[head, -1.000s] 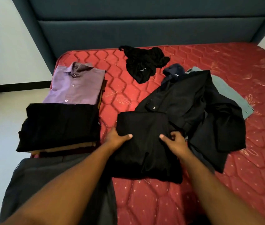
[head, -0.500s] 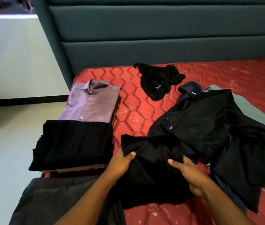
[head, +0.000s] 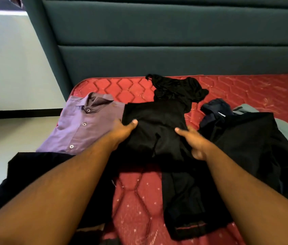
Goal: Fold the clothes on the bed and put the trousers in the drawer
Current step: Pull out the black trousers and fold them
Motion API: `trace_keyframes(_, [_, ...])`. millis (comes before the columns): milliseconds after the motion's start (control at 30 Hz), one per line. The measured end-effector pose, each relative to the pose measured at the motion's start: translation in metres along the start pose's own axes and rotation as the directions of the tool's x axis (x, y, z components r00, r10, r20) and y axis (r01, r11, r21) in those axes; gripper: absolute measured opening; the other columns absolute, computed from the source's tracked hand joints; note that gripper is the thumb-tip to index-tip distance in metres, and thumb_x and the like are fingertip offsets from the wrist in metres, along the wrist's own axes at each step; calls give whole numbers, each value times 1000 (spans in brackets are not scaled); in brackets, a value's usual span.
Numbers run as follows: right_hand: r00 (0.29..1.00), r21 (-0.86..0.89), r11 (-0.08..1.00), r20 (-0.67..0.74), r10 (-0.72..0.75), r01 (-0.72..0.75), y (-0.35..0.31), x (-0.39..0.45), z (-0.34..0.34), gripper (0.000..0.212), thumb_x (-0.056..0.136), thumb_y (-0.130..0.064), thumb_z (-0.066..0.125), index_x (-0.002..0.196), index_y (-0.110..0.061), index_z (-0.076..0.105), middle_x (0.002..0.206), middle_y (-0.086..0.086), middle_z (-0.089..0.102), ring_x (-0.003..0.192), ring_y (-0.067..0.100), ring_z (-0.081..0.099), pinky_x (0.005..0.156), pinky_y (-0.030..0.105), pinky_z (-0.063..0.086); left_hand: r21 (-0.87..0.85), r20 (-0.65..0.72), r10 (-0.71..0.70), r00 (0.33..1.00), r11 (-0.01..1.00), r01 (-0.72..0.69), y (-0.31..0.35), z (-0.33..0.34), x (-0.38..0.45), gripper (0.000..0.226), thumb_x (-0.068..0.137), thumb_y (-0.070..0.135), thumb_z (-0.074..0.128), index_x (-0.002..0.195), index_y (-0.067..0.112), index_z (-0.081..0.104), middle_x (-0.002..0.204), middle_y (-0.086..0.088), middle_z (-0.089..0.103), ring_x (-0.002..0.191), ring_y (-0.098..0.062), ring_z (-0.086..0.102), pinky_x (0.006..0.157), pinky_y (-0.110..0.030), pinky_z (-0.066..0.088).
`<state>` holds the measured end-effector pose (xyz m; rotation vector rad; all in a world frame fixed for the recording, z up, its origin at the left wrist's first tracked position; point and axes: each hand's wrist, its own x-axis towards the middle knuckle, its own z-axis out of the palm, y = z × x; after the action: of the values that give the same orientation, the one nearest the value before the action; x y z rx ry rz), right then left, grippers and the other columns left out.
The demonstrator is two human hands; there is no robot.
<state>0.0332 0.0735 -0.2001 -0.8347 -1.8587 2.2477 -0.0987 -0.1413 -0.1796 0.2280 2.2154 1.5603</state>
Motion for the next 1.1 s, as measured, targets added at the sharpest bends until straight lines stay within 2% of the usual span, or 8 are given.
trace_keyframes(300, [987, -681, 730, -62, -148, 66, 80, -13, -66, 103, 71, -49, 79, 152, -19, 24, 141, -10, 35, 134, 6, 33, 113, 23, 25, 716, -203, 29, 979, 687, 128, -58, 53, -4, 96, 87, 47, 66, 155, 24, 3, 152, -16, 24, 132, -41, 37, 104, -50, 36])
trace_keyframes(367, [992, -753, 653, -1, -126, 82, 88, -34, -76, 126, 60, -57, 83, 155, -18, 9, 152, -3, 24, 143, 10, 21, 113, 20, 15, 890, -61, 332, 941, 445, -100, -60, 65, -29, 86, 90, 53, 57, 155, 35, 3, 160, -8, 13, 141, -37, 25, 107, -53, 31])
trace_keyframes(467, [993, -882, 457, 112, -30, 113, 99, -75, -95, 150, 37, -91, 60, 155, -16, 6, 159, 4, 13, 146, 16, 12, 114, 19, 8, 937, 185, 176, 967, 264, -227, -78, 76, -59, 68, 99, 50, 40, 153, 42, 0, 164, -2, -8, 150, -32, -10, 112, -65, 2])
trace_keyframes(600, [993, -936, 338, 118, 27, 102, 106, -140, -117, 88, 70, -66, 70, 135, -13, 43, 133, 0, 40, 121, 9, 41, 112, 26, 30, 933, 133, 334, 933, 275, -231, -93, 89, -123, 73, 91, 38, 54, 155, 28, 20, 163, -14, 10, 149, -37, 9, 113, -61, 7])
trace_keyframes(700, [986, -963, 216, 167, -4, 164, 120, -200, -102, 44, 86, -45, 61, 117, -14, 54, 121, 1, 51, 113, 17, 46, 102, 24, 35, 636, 416, 275, 867, 593, -493, -111, 117, -201, 60, 96, 34, 50, 151, 25, 30, 158, -4, 30, 142, -22, 33, 116, -33, 26])
trace_keyframes(800, [992, -880, 459, 117, -45, 125, 145, -263, -52, 53, 79, -54, 42, 107, -15, 64, 109, 3, 62, 102, 15, 52, 92, 29, 39, 259, 371, 214, 904, 911, -322, -118, 128, -276, 49, 100, 31, 51, 147, 18, 40, 147, -3, 48, 132, -10, 45, 104, -12, 30])
trace_keyframes(933, [955, -133, 991, -294, -49, 10, 168, -339, 13, 22, 85, 4, 64, 89, -17, 70, 86, 2, 72, 77, 5, 65, 77, 25, 51, -113, 320, 38, 947, 994, -2, -129, 111, -364, 75, 84, 57, 64, 145, 30, 30, 147, 0, 46, 131, -5, 44, 100, -7, 34])
trace_keyframes(1100, [972, 69, 996, -232, -31, 48, 154, -379, 26, 41, 83, 4, 68, 119, -15, 59, 114, -9, 62, 107, 4, 57, 93, 23, 47, 268, 574, 219, 789, 860, -433, -172, 45, -414, 131, 52, 77, 75, 148, 49, -9, 159, 17, -18, 146, 2, -12, 116, -20, 12])
